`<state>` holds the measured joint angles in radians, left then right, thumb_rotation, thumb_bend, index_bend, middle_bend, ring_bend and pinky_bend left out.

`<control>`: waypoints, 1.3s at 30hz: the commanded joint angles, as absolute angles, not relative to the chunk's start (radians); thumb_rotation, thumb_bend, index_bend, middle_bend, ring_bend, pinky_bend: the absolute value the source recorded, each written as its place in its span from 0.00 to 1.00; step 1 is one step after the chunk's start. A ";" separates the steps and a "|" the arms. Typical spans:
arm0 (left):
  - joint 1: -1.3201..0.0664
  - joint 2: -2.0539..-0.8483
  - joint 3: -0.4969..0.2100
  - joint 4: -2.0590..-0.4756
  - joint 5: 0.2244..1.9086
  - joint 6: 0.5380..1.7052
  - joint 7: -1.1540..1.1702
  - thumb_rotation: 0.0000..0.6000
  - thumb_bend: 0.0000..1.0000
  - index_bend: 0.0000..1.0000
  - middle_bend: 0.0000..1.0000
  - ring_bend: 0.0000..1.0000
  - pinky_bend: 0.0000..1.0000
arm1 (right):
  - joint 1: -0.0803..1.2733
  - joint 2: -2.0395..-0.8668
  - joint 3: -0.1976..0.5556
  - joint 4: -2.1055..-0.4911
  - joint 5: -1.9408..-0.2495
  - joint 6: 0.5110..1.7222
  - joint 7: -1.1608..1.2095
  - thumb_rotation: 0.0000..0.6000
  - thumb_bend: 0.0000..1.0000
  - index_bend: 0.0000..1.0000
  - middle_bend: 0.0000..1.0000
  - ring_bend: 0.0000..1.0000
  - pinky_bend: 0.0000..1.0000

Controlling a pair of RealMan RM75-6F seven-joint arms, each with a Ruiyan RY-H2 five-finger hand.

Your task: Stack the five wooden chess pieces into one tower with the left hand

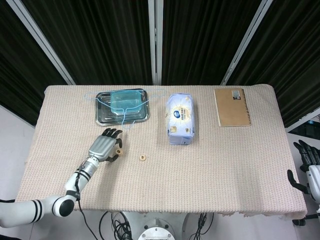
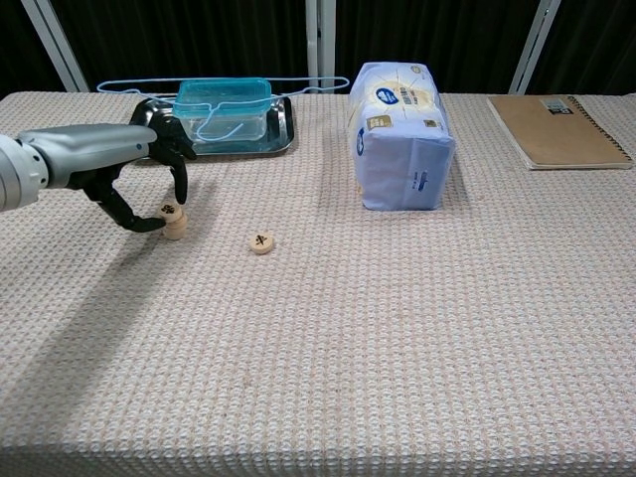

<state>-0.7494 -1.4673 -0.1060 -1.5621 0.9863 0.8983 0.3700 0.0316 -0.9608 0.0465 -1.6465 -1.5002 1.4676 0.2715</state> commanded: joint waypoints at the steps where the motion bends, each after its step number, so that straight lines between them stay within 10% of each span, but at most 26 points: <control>1: -0.749 -1.464 -0.109 -1.566 0.991 0.901 0.364 1.00 0.31 0.34 0.07 0.00 0.00 | 0.032 -0.961 0.047 -1.646 -1.500 1.467 0.272 1.00 0.41 0.00 0.00 0.00 0.00; 39: -0.836 -1.665 -0.119 -1.551 0.941 0.933 0.524 1.00 0.31 0.37 0.07 0.00 0.00 | 0.032 -0.956 0.052 -1.634 -1.492 1.465 0.306 1.00 0.41 0.00 0.00 0.00 0.00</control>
<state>-0.8352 -1.6647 -0.1194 -1.5516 0.9405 0.9337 0.5240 0.0323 -0.9555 0.0521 -1.6344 -1.4921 1.4646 0.3057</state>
